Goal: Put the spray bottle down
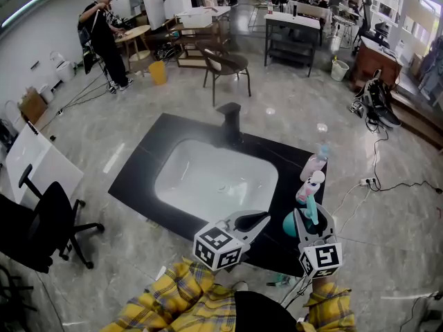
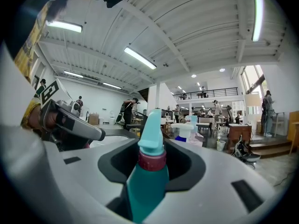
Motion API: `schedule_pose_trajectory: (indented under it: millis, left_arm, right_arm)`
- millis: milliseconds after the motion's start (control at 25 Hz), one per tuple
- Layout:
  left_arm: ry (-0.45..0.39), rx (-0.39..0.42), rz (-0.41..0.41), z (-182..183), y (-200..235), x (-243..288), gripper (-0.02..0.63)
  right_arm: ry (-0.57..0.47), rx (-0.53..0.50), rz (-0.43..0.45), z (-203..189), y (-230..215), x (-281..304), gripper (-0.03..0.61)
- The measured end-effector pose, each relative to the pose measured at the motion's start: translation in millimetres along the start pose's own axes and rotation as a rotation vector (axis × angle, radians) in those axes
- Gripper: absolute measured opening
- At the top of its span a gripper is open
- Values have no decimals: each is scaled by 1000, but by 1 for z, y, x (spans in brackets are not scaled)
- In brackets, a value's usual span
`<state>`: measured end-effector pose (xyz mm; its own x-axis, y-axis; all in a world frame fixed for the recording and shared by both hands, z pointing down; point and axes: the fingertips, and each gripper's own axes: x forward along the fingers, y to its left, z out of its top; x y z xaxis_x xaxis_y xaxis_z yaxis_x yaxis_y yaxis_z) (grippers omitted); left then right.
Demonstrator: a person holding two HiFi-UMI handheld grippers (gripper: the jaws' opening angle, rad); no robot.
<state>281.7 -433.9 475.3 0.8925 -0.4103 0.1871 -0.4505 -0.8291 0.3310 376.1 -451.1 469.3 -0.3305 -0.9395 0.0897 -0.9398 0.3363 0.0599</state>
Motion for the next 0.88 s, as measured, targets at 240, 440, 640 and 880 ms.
schedule_pose_trajectory:
  millis: [240,440,640,880]
  left_arm:
    - [-12,0,-6,1,-3,-4,20]
    - [-25,-6,-5,3,-4,-8,20]
    - [-27,-3,-2,1,-5,-16,20]
    - [-27,-5,-10,-4,-10,-26,20]
  right_arm:
    - [13,18,-8,-1,0,-1,156]
    - [-7,29,-38,5,-1,-6,207]
    - [-6,40,-51,7,0,-13,207]
    - [-2,44,-102,6,1,-25,207]
